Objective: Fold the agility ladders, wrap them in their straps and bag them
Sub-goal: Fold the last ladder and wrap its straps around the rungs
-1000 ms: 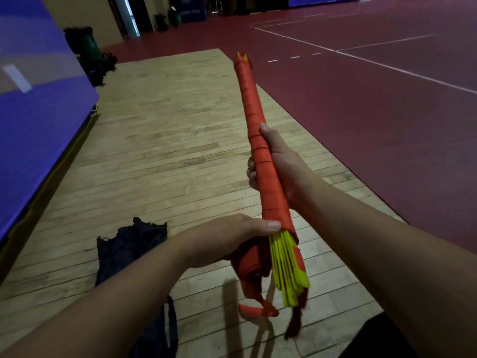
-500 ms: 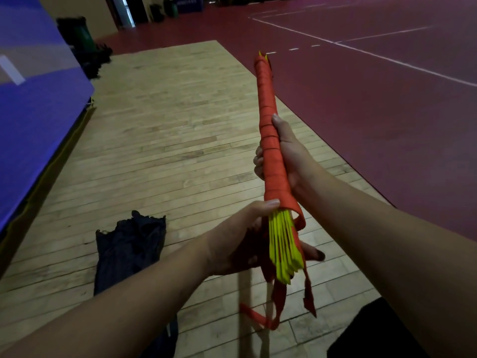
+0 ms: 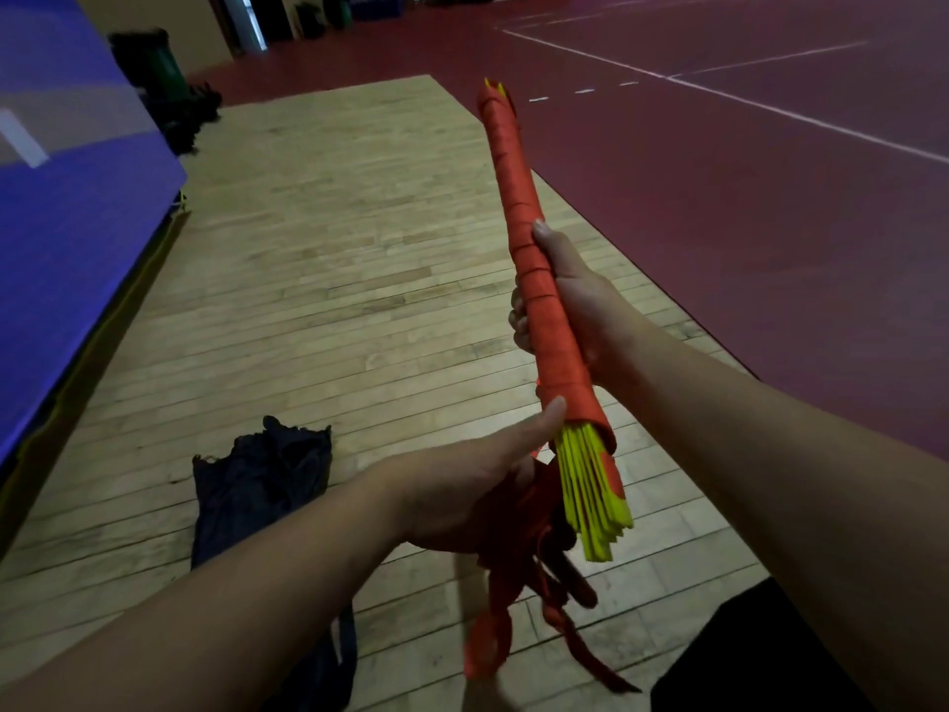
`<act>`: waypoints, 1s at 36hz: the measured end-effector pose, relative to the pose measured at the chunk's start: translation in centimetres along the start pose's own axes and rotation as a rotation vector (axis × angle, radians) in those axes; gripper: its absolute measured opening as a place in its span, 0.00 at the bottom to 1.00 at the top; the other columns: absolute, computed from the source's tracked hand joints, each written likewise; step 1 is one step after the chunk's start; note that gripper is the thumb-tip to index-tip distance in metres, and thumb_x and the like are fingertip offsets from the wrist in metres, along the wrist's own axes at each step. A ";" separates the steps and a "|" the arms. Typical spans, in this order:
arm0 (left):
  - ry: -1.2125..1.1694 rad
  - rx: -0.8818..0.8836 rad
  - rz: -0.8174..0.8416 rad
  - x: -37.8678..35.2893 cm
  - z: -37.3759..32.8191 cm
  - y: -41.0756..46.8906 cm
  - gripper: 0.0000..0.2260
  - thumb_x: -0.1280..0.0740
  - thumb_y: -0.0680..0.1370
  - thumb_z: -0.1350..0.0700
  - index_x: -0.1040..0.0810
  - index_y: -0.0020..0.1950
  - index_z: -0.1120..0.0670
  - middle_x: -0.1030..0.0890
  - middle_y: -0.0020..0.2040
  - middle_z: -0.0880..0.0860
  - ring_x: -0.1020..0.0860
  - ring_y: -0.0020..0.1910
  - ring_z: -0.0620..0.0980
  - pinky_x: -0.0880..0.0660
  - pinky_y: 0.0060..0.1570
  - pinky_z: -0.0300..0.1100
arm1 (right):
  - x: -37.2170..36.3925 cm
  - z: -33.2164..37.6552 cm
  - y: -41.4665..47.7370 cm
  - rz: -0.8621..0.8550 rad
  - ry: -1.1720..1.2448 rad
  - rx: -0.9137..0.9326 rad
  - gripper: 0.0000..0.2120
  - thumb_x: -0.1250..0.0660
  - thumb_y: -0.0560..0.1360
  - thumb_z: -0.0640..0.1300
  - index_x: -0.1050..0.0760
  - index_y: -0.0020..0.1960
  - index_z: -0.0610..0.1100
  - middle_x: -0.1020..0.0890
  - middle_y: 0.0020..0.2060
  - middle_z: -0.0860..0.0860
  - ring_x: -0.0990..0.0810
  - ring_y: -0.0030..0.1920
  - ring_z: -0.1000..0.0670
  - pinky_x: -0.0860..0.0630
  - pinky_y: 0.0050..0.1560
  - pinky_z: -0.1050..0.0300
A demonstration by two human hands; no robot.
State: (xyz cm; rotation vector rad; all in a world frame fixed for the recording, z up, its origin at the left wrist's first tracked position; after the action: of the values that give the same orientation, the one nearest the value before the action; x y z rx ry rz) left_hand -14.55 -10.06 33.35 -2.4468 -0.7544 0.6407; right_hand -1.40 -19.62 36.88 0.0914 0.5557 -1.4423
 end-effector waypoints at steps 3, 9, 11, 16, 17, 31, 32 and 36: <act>0.001 0.062 0.144 -0.5 0.4 -0.4 0.35 0.47 0.72 0.26 0.16 0.57 0.50 0.19 0.57 0.64 0.18 0.50 0.59 0.22 0.56 0.50 | 0.1 0.5 -0.6 -0.048 -0.161 0.046 0.27 0.32 0.74 0.67 0.25 0.44 0.41 0.22 0.31 0.45 0.22 0.28 0.49 0.24 0.30 0.56; 0.040 -0.003 0.020 0.6 -0.2 0.4 0.31 0.45 0.81 0.37 0.27 0.67 0.63 0.22 0.39 0.55 0.24 0.34 0.49 0.26 0.38 0.38 | -0.4 1.5 -1.9 -0.065 -0.426 0.150 0.25 0.34 0.77 0.65 0.24 0.43 0.41 0.20 0.29 0.45 0.20 0.26 0.50 0.23 0.26 0.57; 0.040 -0.011 -0.013 1.0 -0.3 0.4 0.27 0.43 0.82 0.40 0.26 0.66 0.62 0.23 0.39 0.54 0.24 0.35 0.50 0.26 0.38 0.38 | -0.7 1.7 -2.0 -0.079 -0.495 0.242 0.22 0.34 0.78 0.62 0.24 0.41 0.43 0.21 0.28 0.47 0.20 0.26 0.50 0.22 0.28 0.57; 0.111 0.020 -0.181 2.5 -0.7 0.3 0.21 0.37 0.80 0.41 0.22 0.60 0.57 0.20 0.43 0.55 0.23 0.33 0.50 0.25 0.36 0.42 | -1.1 1.6 -1.3 -0.141 -0.478 0.406 0.16 0.30 0.79 0.53 0.24 0.50 0.39 0.18 0.34 0.42 0.17 0.30 0.47 0.20 0.31 0.55; 0.191 0.033 -0.241 2.7 -0.7 0.3 0.21 0.35 0.78 0.40 0.22 0.59 0.56 0.20 0.44 0.55 0.22 0.33 0.49 0.23 0.36 0.42 | -1.1 1.5 -1.2 -0.169 -0.450 0.413 0.16 0.29 0.78 0.52 0.25 0.52 0.38 0.18 0.36 0.41 0.16 0.32 0.45 0.18 0.34 0.52; 0.312 -0.301 -0.182 1.7 -3.2 -0.8 0.19 0.27 0.63 0.45 0.24 0.47 0.55 0.24 0.32 0.49 0.29 0.28 0.45 0.30 0.29 0.35 | -2.6 2.6 -2.1 0.010 0.217 0.271 0.24 0.29 0.74 0.51 0.31 0.62 0.37 0.21 0.42 0.38 0.21 0.32 0.44 0.21 0.34 0.54; 0.292 -0.321 -0.102 1.2 -3.3 -1.1 0.19 0.28 0.64 0.46 0.24 0.48 0.57 0.24 0.33 0.50 0.28 0.28 0.46 0.30 0.31 0.37 | -3.2 2.4 -2.3 0.090 0.268 0.196 0.23 0.30 0.75 0.54 0.30 0.60 0.38 0.21 0.40 0.41 0.22 0.30 0.47 0.23 0.32 0.58; 0.268 -0.252 0.000 1.3 -2.5 -1.4 0.27 0.22 0.59 0.46 0.23 0.54 0.55 0.17 0.43 0.51 0.19 0.42 0.52 0.22 0.46 0.44 | -4.6 0.9 -2.9 0.251 0.211 0.013 0.19 0.35 0.77 0.60 0.29 0.46 0.43 0.24 0.30 0.47 0.27 0.24 0.52 0.28 0.24 0.63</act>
State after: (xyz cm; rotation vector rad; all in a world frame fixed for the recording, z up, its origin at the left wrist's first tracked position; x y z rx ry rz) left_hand -12.73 -9.08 35.73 -2.6873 -0.7634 0.2180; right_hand -4.00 -16.18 40.37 0.3155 0.6819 -1.1986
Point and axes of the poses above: each hand's wrist, its own y-axis towards the middle knuckle, its own x-axis out of the back of the hand, z = x × y, the point moved 6 cm from there along y, towards the middle knuckle
